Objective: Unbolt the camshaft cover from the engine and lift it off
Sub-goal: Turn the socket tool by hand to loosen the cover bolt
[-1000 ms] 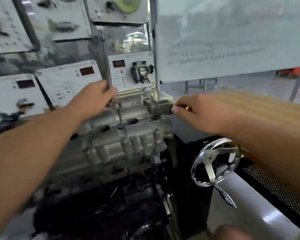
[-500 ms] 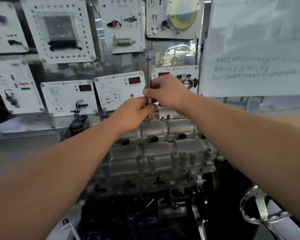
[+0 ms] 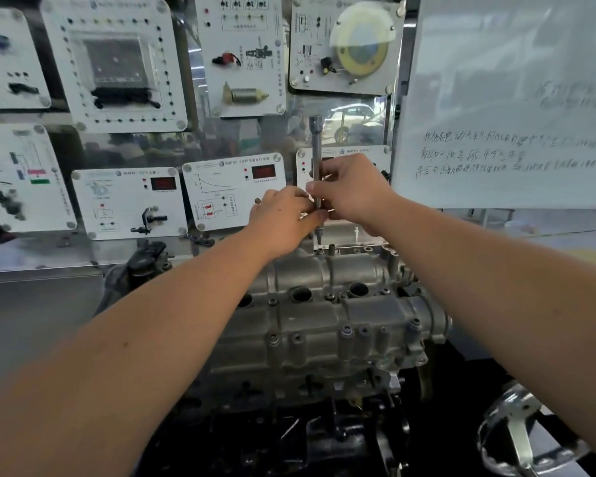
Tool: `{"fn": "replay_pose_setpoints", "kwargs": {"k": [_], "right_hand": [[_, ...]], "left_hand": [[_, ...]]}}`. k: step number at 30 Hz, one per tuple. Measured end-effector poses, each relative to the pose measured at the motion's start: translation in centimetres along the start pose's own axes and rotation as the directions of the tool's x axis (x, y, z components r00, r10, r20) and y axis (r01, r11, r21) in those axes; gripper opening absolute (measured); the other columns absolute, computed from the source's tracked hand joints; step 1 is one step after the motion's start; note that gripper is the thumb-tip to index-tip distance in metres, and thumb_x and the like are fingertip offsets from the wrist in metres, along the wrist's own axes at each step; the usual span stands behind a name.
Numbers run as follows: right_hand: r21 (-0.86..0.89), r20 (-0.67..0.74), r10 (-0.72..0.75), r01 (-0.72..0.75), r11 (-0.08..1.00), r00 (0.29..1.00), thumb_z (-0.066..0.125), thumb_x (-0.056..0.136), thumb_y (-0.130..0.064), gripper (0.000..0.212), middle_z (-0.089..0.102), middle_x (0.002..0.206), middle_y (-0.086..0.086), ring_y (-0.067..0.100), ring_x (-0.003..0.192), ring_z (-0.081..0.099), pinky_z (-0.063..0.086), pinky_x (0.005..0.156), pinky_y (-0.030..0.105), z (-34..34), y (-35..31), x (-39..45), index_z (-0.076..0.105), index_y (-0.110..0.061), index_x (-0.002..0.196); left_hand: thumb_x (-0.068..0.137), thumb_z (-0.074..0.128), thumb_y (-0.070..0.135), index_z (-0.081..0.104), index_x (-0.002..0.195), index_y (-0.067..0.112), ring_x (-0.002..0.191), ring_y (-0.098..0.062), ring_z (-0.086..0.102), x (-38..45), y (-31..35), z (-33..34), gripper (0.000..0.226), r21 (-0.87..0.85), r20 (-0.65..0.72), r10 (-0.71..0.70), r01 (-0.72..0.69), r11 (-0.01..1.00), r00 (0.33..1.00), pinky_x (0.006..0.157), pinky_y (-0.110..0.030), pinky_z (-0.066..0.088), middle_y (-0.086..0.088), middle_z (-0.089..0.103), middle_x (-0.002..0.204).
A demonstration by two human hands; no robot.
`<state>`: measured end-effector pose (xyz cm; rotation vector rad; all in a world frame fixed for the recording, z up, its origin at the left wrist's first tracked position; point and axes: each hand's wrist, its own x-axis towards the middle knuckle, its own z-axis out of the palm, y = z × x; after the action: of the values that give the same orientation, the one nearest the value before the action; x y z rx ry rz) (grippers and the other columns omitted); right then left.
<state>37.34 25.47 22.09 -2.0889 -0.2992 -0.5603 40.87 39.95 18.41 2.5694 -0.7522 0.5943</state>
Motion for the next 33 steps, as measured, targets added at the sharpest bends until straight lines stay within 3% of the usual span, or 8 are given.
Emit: {"fn": "replay_pose_setpoints", "kwargs": {"k": [4,7,11,15,20,25,28,33], "right_hand": [[0.034,-0.017,0.042,-0.042,0.999,0.999,0.071,0.091,-0.015,0.022,0.070,0.073,-0.001,0.032,0.087,0.073,0.061,0.080,0.052,0.3,1.1,0.4,0.071,-0.029,0.075],[0.046,0.011,0.056,-0.056,0.997,0.998,0.071,0.092,-0.015,0.018,0.071,0.076,0.004,0.034,0.088,0.072,0.061,0.081,0.053,0.6,1.7,0.7,0.073,-0.025,0.077],[0.060,0.025,0.049,-0.050,0.997,0.998,0.070,0.092,-0.014,0.023,0.074,0.080,0.009,0.035,0.087,0.073,0.062,0.077,0.053,0.4,2.2,1.1,0.072,-0.028,0.074],[0.064,0.065,0.046,-0.050,0.997,0.997,0.069,0.094,-0.014,0.021,0.075,0.087,0.017,0.029,0.076,0.069,0.064,0.068,0.045,0.0,2.3,1.5,0.072,-0.025,0.076],[0.010,0.108,0.008,-0.009,1.000,0.994,0.068,0.095,-0.015,0.013,0.070,0.094,0.029,0.031,0.073,0.065,0.061,0.074,0.055,0.1,2.7,1.5,0.072,-0.004,0.089],[-0.107,0.020,-0.113,0.114,0.988,0.993,0.064,0.096,-0.021,0.015,0.071,0.082,0.009,0.017,0.073,0.063,0.051,0.072,0.034,0.7,3.6,1.3,0.069,-0.008,0.101],[-0.081,-0.075,-0.117,0.111,0.990,0.990,0.064,0.096,-0.026,0.014,0.072,0.076,-0.002,0.006,0.062,0.059,0.041,0.060,0.026,1.6,4.4,0.8,0.064,-0.014,0.104],[0.001,-0.161,-0.143,0.145,0.989,0.977,0.060,0.099,-0.024,0.016,0.076,0.086,-0.006,0.003,0.076,0.067,0.048,0.063,0.014,2.6,5.9,0.5,0.067,-0.010,0.097]], "left_hand": [[0.106,0.054,0.029,0.069,0.085,0.006,0.090,-0.029,0.058,0.7,-0.5,1.2,0.035,-0.116,0.030,0.051,-0.048,0.992,0.998,0.084,-0.048,0.049,-0.009,0.059,0.093],[0.106,0.055,0.019,0.051,0.065,0.021,0.065,-0.010,0.050,0.9,-0.8,1.7,0.041,-0.163,0.049,0.071,-0.062,0.985,0.996,0.067,-0.036,0.040,-0.001,0.049,0.073],[0.106,0.055,0.024,0.048,0.064,0.030,0.055,0.002,0.053,1.3,-1.2,2.1,0.043,-0.193,0.046,0.040,-0.030,0.981,0.998,0.051,-0.012,0.035,0.011,0.052,0.055],[0.107,0.052,0.031,0.050,0.071,0.030,0.063,-0.003,0.050,1.4,-1.5,2.3,0.036,-0.188,0.093,0.017,0.001,0.982,0.996,0.049,-0.013,0.032,0.011,0.054,0.069],[0.107,0.053,0.035,0.051,0.070,0.024,0.057,-0.003,0.047,1.6,-1.8,1.7,0.038,-0.144,0.164,0.030,-0.006,0.990,0.986,0.047,-0.015,0.032,0.003,0.052,0.066],[0.106,0.053,0.036,0.054,0.072,0.025,0.048,0.009,0.050,2.0,-2.0,1.8,0.036,-0.171,0.185,0.050,-0.018,0.985,0.981,0.046,-0.013,0.034,0.003,0.053,0.064],[0.105,0.055,0.038,0.061,0.077,0.027,0.047,0.004,0.049,2.2,-2.4,1.6,0.031,-0.216,0.220,0.054,-0.005,0.976,0.974,0.046,-0.013,0.033,0.002,0.056,0.064],[0.103,0.061,0.036,0.073,0.104,0.015,0.081,-0.024,0.067,2.2,-2.9,1.9,0.024,-0.315,0.223,0.052,0.021,0.949,0.973,0.077,-0.043,0.053,-0.013,0.074,0.095]]}}
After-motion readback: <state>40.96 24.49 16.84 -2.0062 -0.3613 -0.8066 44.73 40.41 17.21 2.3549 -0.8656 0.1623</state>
